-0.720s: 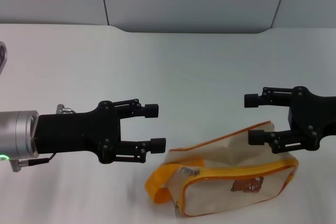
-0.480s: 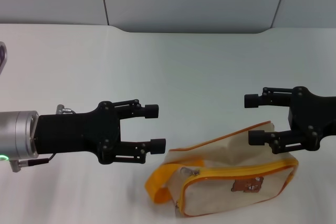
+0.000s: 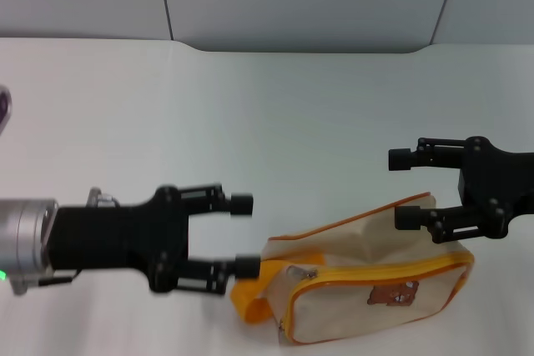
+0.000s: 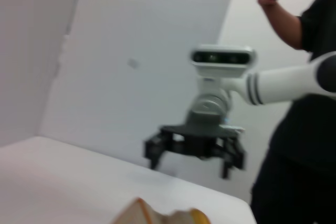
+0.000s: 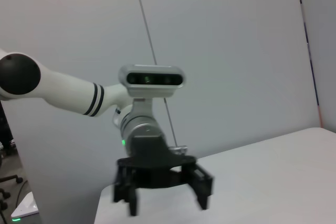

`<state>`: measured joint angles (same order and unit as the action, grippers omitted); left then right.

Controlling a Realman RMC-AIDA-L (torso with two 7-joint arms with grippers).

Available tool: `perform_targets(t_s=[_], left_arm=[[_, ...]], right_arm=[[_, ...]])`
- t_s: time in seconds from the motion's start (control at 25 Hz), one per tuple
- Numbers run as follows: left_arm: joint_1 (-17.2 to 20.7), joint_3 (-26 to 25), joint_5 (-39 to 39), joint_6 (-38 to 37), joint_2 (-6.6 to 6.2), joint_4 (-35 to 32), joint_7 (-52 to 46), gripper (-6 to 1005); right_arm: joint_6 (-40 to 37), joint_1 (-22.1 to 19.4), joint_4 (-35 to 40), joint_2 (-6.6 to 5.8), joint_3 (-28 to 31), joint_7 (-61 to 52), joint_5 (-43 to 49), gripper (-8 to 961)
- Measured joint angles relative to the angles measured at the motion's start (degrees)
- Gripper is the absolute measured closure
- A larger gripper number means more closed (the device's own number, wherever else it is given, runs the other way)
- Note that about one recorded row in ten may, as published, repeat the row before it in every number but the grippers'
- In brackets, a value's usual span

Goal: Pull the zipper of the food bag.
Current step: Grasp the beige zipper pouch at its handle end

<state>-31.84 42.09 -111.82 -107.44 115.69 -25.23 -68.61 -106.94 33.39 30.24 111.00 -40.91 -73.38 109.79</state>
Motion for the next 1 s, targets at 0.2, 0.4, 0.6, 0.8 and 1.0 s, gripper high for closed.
perform_targets(t_s=[0.2,0.4,0.6,0.8,1.0], left_arm=[[2.54,3.27,0.02,-0.26,1.14,-0.26,2.94,209],[5.66,5.03,0.01,3.84,2.85,-1.23,4.17,216],[6.19,5.08,0.04,9.09,3.11,2.21,5.34,224],[5.76,5.02,0.52,9.85,3.38,6.2,9.23,232],[5.35,4.45,1.18,12.4,3.48,9.66,11.81,240]], right_arm=[[0.48,-0.24,0.0,-0.07,0.4,0.0,0.0,123],[0.52,-0.95,0.0,-0.18,0.49,0.0,-0.02,122],[0.6,-1.35,0.0,-0.2,0.48,0.0,-0.02,122],[0.68,-1.39,0.0,-0.2,0.48,-0.08,-0.02,123],[0.69,-1.41,0.0,-0.3,0.6,-0.56,-0.02,123]])
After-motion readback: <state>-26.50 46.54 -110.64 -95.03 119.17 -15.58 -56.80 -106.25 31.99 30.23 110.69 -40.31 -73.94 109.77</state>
